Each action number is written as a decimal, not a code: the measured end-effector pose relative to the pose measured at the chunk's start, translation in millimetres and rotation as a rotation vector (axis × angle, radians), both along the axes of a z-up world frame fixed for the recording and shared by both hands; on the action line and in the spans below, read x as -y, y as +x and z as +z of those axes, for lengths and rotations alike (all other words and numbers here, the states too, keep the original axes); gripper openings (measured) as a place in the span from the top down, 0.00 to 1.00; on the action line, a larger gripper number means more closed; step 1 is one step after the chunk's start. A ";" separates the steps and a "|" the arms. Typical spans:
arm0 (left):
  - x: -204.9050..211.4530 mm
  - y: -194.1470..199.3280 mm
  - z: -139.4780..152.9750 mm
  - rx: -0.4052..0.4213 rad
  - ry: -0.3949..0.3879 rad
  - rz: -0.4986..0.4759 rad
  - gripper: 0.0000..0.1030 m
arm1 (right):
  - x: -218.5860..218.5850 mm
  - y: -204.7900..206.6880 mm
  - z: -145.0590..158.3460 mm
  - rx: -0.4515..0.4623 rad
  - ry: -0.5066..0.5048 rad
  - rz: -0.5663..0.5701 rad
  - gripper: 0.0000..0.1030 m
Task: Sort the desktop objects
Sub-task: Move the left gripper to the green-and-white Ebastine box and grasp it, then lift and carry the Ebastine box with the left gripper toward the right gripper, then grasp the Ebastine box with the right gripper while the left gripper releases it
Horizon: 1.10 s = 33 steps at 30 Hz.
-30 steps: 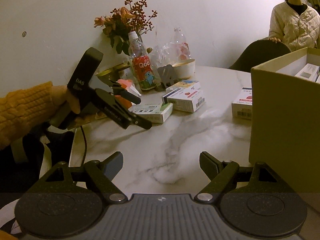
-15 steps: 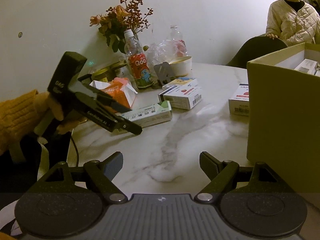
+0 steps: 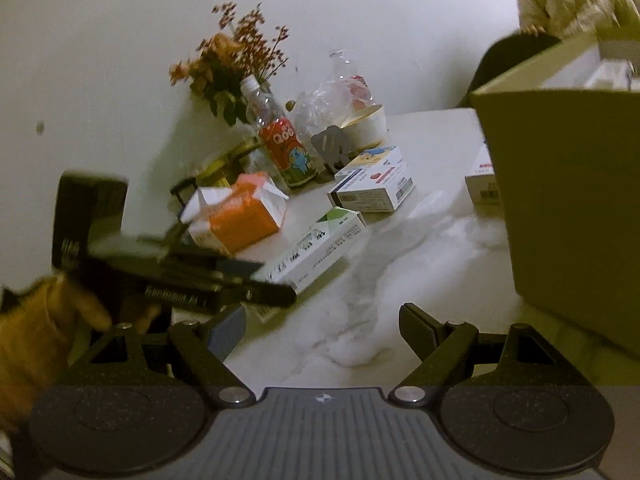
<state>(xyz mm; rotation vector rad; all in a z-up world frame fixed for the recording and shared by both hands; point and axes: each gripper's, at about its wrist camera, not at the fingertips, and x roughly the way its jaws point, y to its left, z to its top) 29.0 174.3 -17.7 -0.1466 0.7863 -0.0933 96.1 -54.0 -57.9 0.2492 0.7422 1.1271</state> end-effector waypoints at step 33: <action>72.3 -58.7 24.1 0.249 -0.221 -0.099 0.27 | 42.6 1.7 43.1 -0.205 0.188 -0.103 0.78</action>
